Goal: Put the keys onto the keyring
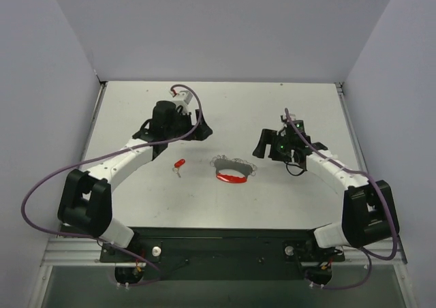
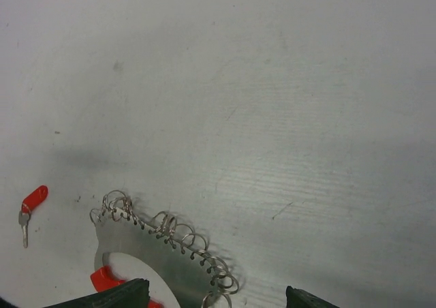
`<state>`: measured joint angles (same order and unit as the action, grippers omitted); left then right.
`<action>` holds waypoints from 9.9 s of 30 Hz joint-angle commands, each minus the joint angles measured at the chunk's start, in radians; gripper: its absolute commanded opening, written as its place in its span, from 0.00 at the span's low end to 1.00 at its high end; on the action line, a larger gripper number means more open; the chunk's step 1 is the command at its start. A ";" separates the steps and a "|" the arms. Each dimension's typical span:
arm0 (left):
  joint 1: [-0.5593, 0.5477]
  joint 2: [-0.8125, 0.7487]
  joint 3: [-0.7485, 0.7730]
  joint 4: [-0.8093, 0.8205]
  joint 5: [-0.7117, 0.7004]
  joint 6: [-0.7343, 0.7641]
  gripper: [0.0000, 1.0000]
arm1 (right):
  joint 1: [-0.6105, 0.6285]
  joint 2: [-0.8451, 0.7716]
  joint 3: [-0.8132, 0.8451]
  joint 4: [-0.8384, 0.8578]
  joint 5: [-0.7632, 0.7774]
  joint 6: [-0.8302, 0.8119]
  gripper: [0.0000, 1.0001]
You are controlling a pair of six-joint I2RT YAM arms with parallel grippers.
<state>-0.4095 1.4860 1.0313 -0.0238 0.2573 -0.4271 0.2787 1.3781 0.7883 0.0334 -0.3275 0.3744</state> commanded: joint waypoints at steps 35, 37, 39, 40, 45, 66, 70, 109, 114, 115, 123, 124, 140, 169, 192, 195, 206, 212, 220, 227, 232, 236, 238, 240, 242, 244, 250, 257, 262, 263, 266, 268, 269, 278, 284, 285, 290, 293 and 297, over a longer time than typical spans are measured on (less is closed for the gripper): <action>-0.112 0.089 0.035 -0.028 0.045 0.079 0.88 | -0.055 0.213 -0.060 0.163 -0.192 0.179 0.43; -0.112 0.073 0.024 -0.033 0.030 0.086 0.88 | -0.061 0.222 -0.067 0.181 -0.214 0.181 0.41; -0.112 0.053 0.016 -0.039 0.019 0.088 0.88 | -0.062 0.222 -0.077 0.194 -0.223 0.187 0.39; -0.112 0.050 0.013 -0.042 0.016 0.087 0.88 | -0.062 0.222 -0.081 0.198 -0.234 0.189 0.38; -0.111 0.036 0.000 -0.030 0.019 0.067 0.88 | -0.061 0.217 -0.110 0.232 -0.252 0.201 0.31; -0.111 0.007 -0.025 -0.024 0.007 0.059 0.88 | -0.058 0.263 -0.138 0.284 -0.245 0.205 0.30; -0.111 0.013 -0.027 -0.022 0.007 0.056 0.88 | -0.059 0.245 -0.155 0.290 -0.255 0.199 0.23; -0.112 0.005 -0.065 0.005 0.019 0.037 0.88 | 0.004 0.315 -0.104 0.292 -0.237 0.146 0.44; -0.112 0.003 -0.066 0.002 0.016 0.040 0.88 | 0.013 0.325 -0.103 0.276 -0.234 0.144 0.26; -0.112 0.002 -0.066 0.004 0.014 0.040 0.88 | 0.014 0.320 -0.104 0.278 -0.234 0.146 0.16; -0.112 0.007 -0.070 0.007 0.017 0.039 0.88 | 0.014 0.222 -0.118 0.273 -0.261 0.158 0.00; -0.112 0.005 -0.071 0.008 0.017 0.039 0.88 | 0.017 0.195 -0.118 0.275 -0.268 0.156 0.00; -0.112 -0.006 -0.091 0.041 0.033 0.028 0.88 | 0.036 0.185 -0.115 0.224 -0.231 0.127 0.49; -0.112 0.008 -0.099 0.048 0.025 0.022 0.88 | 0.070 0.280 -0.158 0.332 -0.248 0.190 0.01; -0.112 -0.271 -0.100 0.127 0.195 0.093 0.88 | 0.132 -0.080 0.255 -0.102 -0.481 -0.171 0.00; -0.111 -0.337 -0.106 0.168 0.252 0.087 0.86 | 0.175 -0.099 0.342 -0.209 -0.533 -0.292 0.00; -0.111 -0.443 -0.094 0.300 0.625 0.076 0.82 | 0.218 -0.250 0.466 -0.415 -0.766 -0.539 0.00; -0.112 -0.425 -0.085 0.404 0.767 -0.027 0.82 | 0.249 -0.289 0.500 -0.428 -0.791 -0.532 0.00; -0.118 -0.414 -0.137 0.662 0.732 -0.205 0.78 | 0.315 -0.372 0.395 -0.192 -0.653 -0.407 0.00; -0.134 -0.366 -0.112 0.758 0.752 -0.300 0.76 | 0.315 -0.525 0.194 0.159 -0.435 -0.189 0.00; -0.156 -0.333 -0.091 0.845 0.763 -0.352 0.76 | 0.313 -0.583 0.106 0.373 -0.372 -0.068 0.00; -0.172 -0.310 -0.080 0.861 0.758 -0.348 0.75 | 0.315 -0.585 0.074 0.471 -0.380 0.012 0.00; -0.176 -0.293 -0.077 0.880 0.755 -0.366 0.73 | 0.315 -0.591 0.057 0.520 -0.375 0.035 0.00; -0.178 -0.283 -0.077 0.920 0.747 -0.383 0.72 | 0.315 -0.590 0.051 0.543 -0.375 0.058 0.00; -0.178 -0.268 -0.077 0.976 0.746 -0.418 0.71 | 0.315 -0.585 0.048 0.576 -0.377 0.069 0.00; -0.178 -0.245 -0.070 1.007 0.747 -0.450 0.70 | 0.315 -0.580 0.048 0.594 -0.383 0.081 0.00; -0.180 -0.191 -0.042 1.090 0.729 -0.496 0.64 | 0.315 -0.577 0.049 0.611 -0.392 0.098 0.00; -0.183 -0.152 -0.013 1.171 0.731 -0.550 0.59 | 0.315 -0.574 0.045 0.615 -0.400 0.104 0.00; -0.202 -0.132 0.012 1.171 0.740 -0.549 0.58 | 0.315 -0.564 0.048 0.609 -0.410 0.104 0.00; -0.206 -0.128 0.021 1.167 0.741 -0.549 0.57 | 0.315 -0.564 0.048 0.609 -0.410 0.104 0.00; -0.212 -0.125 0.032 1.116 0.740 -0.524 0.52 | 0.315 -0.565 0.046 0.609 -0.409 0.101 0.00; -0.215 -0.130 0.036 1.093 0.740 -0.498 0.51 | 0.315 -0.568 0.043 0.609 -0.407 0.101 0.00; -0.218 -0.135 0.036 1.072 0.738 -0.490 0.51 | 0.313 -0.568 0.045 0.608 -0.406 0.101 0.00; -0.233 -0.142 0.050 0.952 0.721 -0.398 0.46 | 0.315 -0.568 0.048 0.605 -0.413 0.101 0.00; -0.236 -0.142 0.065 0.934 0.724 -0.392 0.41 | 0.315 -0.554 0.063 0.565 -0.436 0.078 0.00; -0.236 -0.147 0.069 0.933 0.727 -0.394 0.41 | 0.315 -0.554 0.065 0.553 -0.436 0.075 0.00; -0.236 -0.161 0.079 0.875 0.735 -0.358 0.41 | 0.315 -0.557 0.075 0.504 -0.450 0.047 0.00; -0.236 -0.165 0.082 0.849 0.743 -0.337 0.40 | 0.315 -0.557 0.085 0.477 -0.462 0.038 0.00; -0.236 -0.179 0.079 0.852 0.757 -0.335 0.40 | 0.315 -0.562 0.085 0.464 -0.466 0.031 0.00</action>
<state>-0.6415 1.3502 1.0641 0.8352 1.0111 -0.7967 0.5892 0.8249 0.8284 0.4549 -0.7345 0.4316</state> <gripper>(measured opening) 0.400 0.039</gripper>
